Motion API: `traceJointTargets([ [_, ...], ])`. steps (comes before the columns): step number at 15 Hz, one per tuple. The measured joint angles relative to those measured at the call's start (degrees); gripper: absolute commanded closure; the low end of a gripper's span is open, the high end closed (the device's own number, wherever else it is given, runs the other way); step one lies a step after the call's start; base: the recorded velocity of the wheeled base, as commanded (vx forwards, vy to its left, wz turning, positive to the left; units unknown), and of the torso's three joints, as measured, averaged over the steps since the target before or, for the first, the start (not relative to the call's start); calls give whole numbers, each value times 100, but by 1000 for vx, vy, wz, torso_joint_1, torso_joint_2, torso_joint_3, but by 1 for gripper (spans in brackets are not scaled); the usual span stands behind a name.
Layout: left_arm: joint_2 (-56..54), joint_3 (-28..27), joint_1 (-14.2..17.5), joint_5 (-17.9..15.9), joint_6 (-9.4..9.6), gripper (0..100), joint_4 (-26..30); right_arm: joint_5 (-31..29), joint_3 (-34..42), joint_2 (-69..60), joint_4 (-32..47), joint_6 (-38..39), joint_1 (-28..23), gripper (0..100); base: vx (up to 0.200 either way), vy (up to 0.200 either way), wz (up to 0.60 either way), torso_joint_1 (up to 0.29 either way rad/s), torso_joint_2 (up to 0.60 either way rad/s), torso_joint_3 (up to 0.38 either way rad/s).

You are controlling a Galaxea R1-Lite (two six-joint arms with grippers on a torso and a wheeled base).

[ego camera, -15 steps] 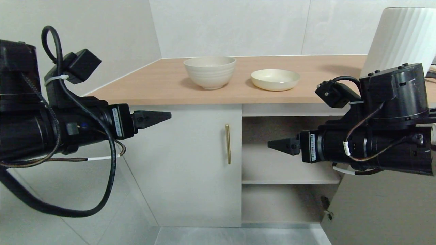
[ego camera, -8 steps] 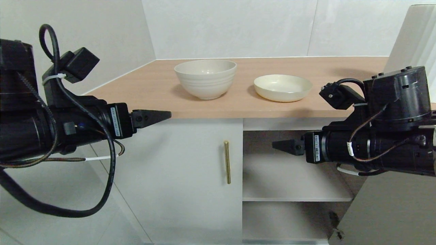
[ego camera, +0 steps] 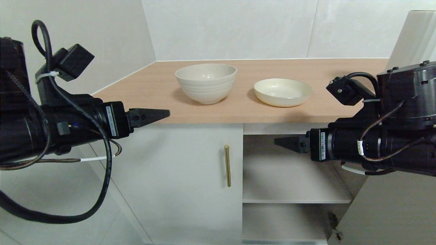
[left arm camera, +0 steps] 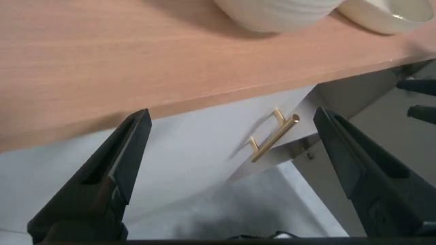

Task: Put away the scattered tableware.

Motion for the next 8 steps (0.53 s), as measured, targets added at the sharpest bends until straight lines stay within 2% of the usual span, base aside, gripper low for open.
traceJointTargets([
  [4,35,0,-15,-15,0,0,-16,2,1,-41,-11,-11,13,0,0,0,0,70,-513,-350],
  [8,104,0,-9,-30,-2,0,-10,2,1,-55,0,-9,2,0,0,0,0,134,-460,-328],
])
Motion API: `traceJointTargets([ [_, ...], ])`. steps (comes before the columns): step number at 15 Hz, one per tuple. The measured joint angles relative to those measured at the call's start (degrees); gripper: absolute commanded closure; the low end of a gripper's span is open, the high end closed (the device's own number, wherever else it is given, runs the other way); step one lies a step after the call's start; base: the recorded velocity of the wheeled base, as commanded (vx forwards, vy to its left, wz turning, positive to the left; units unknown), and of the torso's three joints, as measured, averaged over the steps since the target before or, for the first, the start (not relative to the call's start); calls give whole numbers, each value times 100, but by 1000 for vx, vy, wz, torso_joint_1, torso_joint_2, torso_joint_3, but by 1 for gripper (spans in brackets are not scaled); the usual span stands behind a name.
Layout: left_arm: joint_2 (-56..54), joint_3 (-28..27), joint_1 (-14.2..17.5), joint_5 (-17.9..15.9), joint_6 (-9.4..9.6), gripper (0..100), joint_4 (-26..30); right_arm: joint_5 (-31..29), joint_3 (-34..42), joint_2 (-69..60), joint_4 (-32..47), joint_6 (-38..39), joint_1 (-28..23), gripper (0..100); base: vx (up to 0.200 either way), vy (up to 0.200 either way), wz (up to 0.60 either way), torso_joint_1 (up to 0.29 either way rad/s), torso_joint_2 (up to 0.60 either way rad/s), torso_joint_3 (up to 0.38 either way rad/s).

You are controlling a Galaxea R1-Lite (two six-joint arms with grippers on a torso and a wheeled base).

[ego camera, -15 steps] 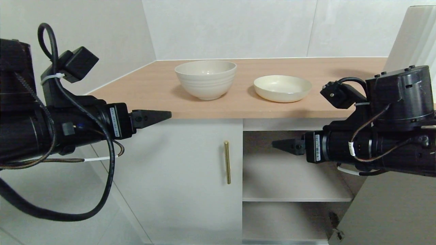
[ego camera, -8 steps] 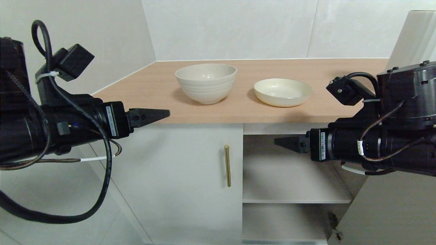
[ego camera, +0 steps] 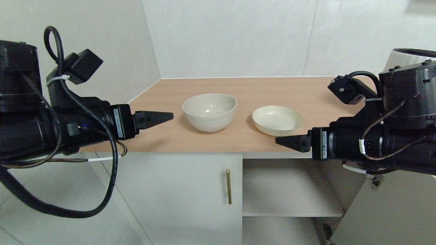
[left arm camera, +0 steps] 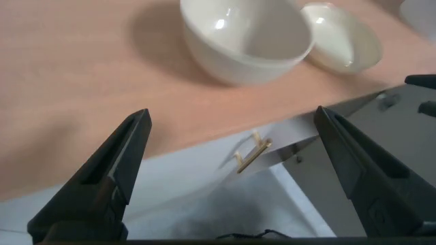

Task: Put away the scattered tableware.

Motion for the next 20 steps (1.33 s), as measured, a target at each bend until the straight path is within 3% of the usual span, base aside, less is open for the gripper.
traceJointTargets([
  [8,265,-223,-9,-15,0,0,-23,-11,-28,101,-328,-139,-49,0,0,0,0,170,-475,-308],
  [12,467,-427,-11,7,-33,0,-6,-66,-100,169,-430,-156,-206,0,0,0,0,43,-112,-69],
  [15,668,-903,39,101,-430,0,655,-868,-692,372,-13,143,-284,0,0,0,0,0,0,0],
  [16,769,-1218,79,165,-644,0,1072,-1156,-976,517,356,343,-317,0,0,0,0,0,0,0],
  [18,1057,-1635,135,372,-1022,0,1359,-1374,-1337,788,764,501,-411,0,0,0,0,0,0,0],
  [20,1436,-1874,155,649,-1111,0,1402,-1391,-1451,989,786,510,-556,0,0,0,0,0,0,0],
])
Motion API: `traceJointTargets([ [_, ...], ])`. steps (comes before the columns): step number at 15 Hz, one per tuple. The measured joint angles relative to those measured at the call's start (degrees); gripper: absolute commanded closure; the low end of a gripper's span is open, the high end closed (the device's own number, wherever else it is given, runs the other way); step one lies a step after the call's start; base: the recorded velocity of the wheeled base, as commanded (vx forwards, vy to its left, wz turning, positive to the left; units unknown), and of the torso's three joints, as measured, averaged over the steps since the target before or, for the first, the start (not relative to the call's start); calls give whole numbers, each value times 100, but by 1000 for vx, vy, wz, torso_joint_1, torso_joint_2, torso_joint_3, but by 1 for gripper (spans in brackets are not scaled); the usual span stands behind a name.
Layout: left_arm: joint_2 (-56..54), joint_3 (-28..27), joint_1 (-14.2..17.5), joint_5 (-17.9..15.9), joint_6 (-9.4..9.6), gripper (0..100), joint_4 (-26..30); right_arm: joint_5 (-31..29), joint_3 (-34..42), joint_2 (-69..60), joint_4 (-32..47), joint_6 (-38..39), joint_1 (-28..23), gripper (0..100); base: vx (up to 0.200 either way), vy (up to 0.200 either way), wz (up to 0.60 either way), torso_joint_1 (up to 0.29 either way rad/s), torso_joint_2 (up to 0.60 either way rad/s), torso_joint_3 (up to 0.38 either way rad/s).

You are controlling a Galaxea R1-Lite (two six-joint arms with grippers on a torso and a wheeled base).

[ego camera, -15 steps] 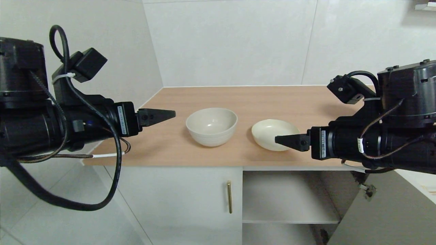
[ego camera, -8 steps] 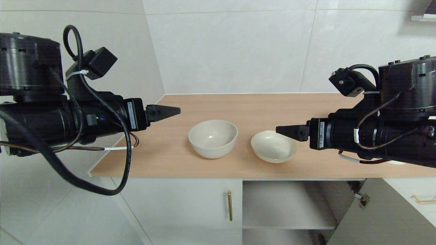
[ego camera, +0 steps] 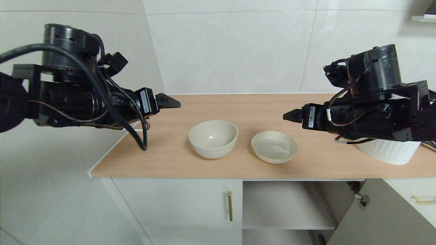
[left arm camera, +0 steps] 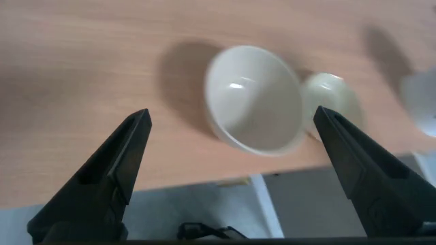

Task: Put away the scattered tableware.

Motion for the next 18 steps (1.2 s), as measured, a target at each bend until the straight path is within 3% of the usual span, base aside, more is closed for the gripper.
traceJointTargets([
  [4,750,-293,-59,425,-99,0,12,-11,-39,190,1,2,-128,0,0,0,0,0,0,0],
  [8,1341,-511,-345,987,-189,0,1,-13,-33,236,1,9,-135,0,0,0,0,0,0,0],
  [15,1847,-592,-572,1065,-190,0,-33,-13,6,245,4,9,-138,0,0,0,0,0,0,0],
  [16,1905,-614,-588,1067,-190,100,-29,-13,16,245,9,11,-135,0,0,0,0,0,0,0],
  [18,2021,-658,-602,1061,-190,100,-29,-18,30,234,6,11,-139,0,0,0,0,0,0,0],
])
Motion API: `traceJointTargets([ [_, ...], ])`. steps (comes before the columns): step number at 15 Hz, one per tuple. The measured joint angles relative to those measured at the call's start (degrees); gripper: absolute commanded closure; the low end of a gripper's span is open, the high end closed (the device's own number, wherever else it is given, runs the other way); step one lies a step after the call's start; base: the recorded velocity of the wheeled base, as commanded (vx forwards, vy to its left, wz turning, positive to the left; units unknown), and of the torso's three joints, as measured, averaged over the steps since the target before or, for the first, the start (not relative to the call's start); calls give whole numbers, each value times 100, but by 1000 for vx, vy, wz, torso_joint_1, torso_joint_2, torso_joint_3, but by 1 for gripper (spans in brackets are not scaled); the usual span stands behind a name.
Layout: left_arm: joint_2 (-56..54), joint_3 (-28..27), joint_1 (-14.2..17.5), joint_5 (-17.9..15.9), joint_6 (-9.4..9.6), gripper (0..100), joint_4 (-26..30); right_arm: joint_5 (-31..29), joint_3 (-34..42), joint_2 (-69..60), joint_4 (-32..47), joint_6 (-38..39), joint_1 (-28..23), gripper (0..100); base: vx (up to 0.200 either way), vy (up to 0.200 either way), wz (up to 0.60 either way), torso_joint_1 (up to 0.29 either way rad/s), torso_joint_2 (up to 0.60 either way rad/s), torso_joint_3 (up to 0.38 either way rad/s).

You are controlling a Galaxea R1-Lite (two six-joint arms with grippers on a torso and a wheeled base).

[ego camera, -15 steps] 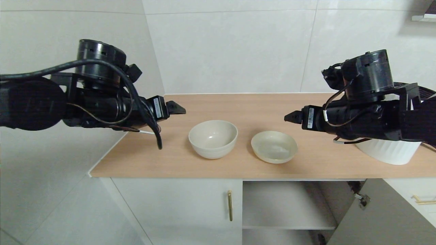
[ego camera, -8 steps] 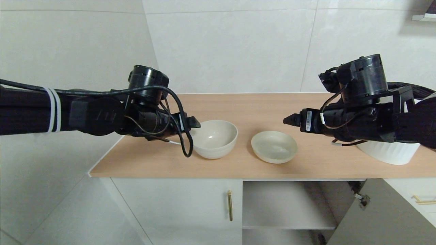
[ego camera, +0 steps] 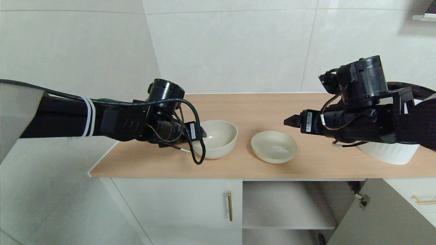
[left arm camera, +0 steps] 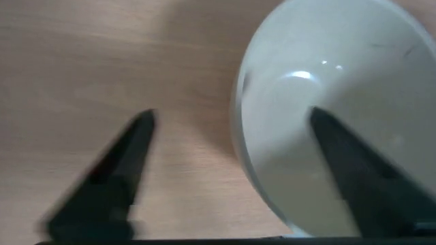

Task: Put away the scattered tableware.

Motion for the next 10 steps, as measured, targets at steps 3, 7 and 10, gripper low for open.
traceJointTargets([
  [3,83,-17,-11,0,0,100,0,5,6,-18,13,9,4,0,0,0,0,0,0,0],
  [7,-110,10,-49,35,-144,100,44,5,-9,45,123,-2,-30,0,0,0,0,0,0,0],
  [10,-690,127,-129,38,-300,100,93,-35,-177,268,430,-2,-115,0,0,0,0,0,0,0],
])
